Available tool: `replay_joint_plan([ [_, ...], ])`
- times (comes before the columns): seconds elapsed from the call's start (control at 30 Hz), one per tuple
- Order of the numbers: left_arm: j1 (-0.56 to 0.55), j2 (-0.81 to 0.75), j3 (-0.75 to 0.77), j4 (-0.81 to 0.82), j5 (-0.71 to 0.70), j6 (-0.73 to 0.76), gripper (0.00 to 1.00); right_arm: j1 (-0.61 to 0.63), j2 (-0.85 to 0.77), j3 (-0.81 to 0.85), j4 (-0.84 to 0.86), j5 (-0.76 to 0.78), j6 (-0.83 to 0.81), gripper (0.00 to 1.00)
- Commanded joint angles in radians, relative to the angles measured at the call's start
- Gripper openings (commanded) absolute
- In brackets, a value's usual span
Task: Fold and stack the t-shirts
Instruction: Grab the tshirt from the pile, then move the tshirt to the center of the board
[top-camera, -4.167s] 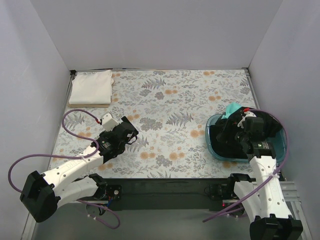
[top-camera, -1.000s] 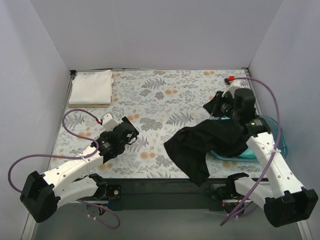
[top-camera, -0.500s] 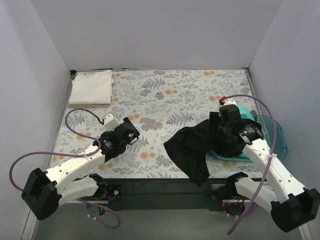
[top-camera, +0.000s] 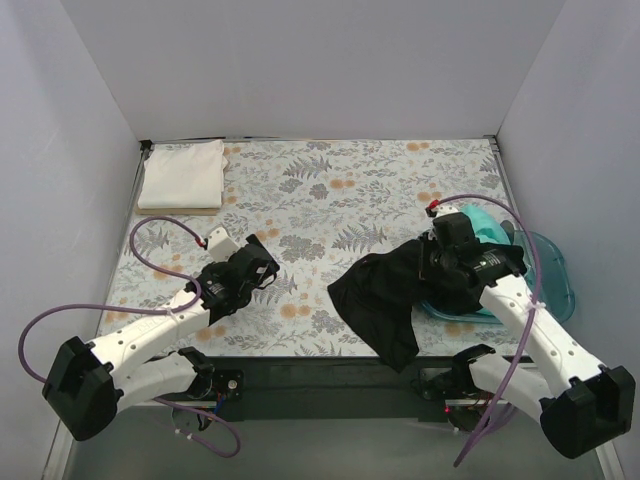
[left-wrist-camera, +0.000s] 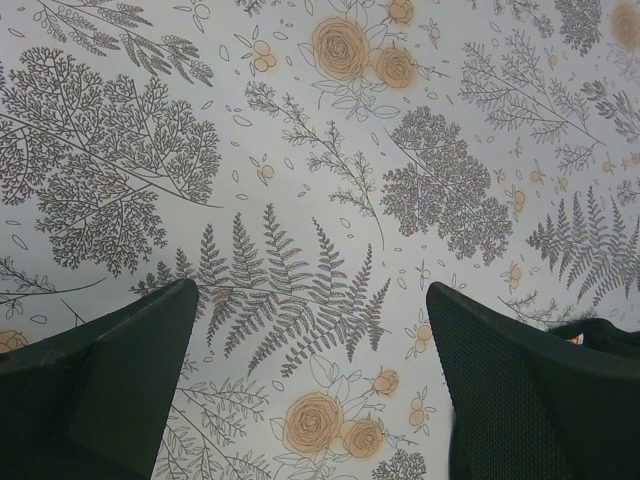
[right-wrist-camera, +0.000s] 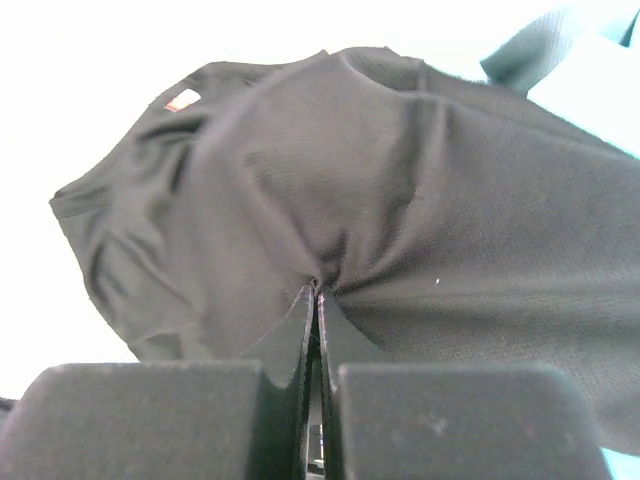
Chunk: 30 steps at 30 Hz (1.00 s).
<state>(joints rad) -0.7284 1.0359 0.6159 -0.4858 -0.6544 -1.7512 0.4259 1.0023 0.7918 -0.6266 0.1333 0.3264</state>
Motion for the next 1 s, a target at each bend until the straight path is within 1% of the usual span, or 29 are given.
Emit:
replay_joint_plan([
  [0.0,-0.002,-0.028,0.005,0.004,-0.022,0.004,0.98,0.004,-0.086,0.081,0.062,-0.057,-0.035,0.01],
  [0.13,-0.002,-0.037,0.004,0.003,-0.022,0.005,0.98,0.002,-0.148,0.181,0.097,-0.099,-0.055,0.01],
  [0.17,-0.002,-0.039,0.004,0.003,-0.021,0.005,0.98,0.002,-0.165,0.219,0.116,-0.16,-0.059,0.01],
  [0.23,-0.002,-0.046,0.002,0.003,-0.017,0.004,0.98,0.004,-0.169,0.265,0.186,-0.228,-0.078,0.01],
  [0.27,-0.002,-0.051,0.002,0.003,-0.019,0.004,0.98,0.004,-0.157,0.32,0.208,-0.297,-0.079,0.01],
  [0.3,-0.002,-0.054,0.001,0.003,-0.017,0.005,0.98,0.004,-0.142,0.352,0.223,-0.328,-0.078,0.01],
  [0.33,-0.003,-0.059,0.001,0.001,-0.014,0.005,0.98,0.004,-0.099,0.388,0.246,-0.363,-0.082,0.01],
  [0.37,-0.002,-0.062,0.002,0.0,-0.011,0.005,0.98,0.002,-0.076,0.432,0.255,-0.445,-0.089,0.01],
  [0.43,-0.002,-0.08,-0.004,0.001,-0.008,0.005,0.98,0.008,-0.024,0.545,0.3,-0.527,-0.092,0.01],
  [0.47,-0.002,-0.086,-0.005,0.0,-0.008,0.004,0.98,0.014,0.031,0.581,0.318,-0.588,-0.09,0.01],
  [0.5,-0.002,-0.092,-0.007,0.0,-0.008,0.005,0.98,0.023,0.059,0.615,0.352,-0.603,-0.089,0.01],
  [0.53,-0.002,-0.106,-0.005,-0.005,-0.008,0.007,0.98,0.052,0.09,0.685,0.363,-0.61,-0.086,0.01],
  [0.57,-0.002,-0.112,-0.005,-0.008,-0.008,0.006,0.98,0.069,0.149,0.719,0.369,-0.61,-0.09,0.01],
  [0.6,-0.002,-0.128,-0.007,-0.016,-0.01,0.004,0.98,0.085,0.18,0.797,0.369,-0.612,-0.095,0.01],
  [0.63,-0.002,-0.135,-0.01,-0.017,-0.01,0.002,0.98,0.115,0.237,0.826,0.369,-0.618,-0.101,0.01],
  [0.73,-0.002,-0.164,-0.016,-0.02,-0.005,0.001,0.98,0.154,0.307,0.921,0.373,-0.646,-0.112,0.01],
  [0.83,-0.002,-0.183,-0.01,-0.026,0.007,0.001,0.98,0.159,0.367,0.916,0.392,-0.615,-0.104,0.01],
  [0.87,-0.002,-0.191,-0.01,-0.039,0.007,-0.007,0.98,0.157,0.371,0.873,0.392,-0.545,-0.099,0.01],
  [0.9,-0.002,-0.191,-0.01,-0.039,0.007,-0.007,0.98,0.157,0.371,0.873,0.39,-0.544,-0.096,0.01],
  [0.97,-0.002,-0.2,-0.013,-0.054,-0.001,-0.022,0.98,0.159,0.361,0.769,0.392,-0.459,-0.098,0.01],
])
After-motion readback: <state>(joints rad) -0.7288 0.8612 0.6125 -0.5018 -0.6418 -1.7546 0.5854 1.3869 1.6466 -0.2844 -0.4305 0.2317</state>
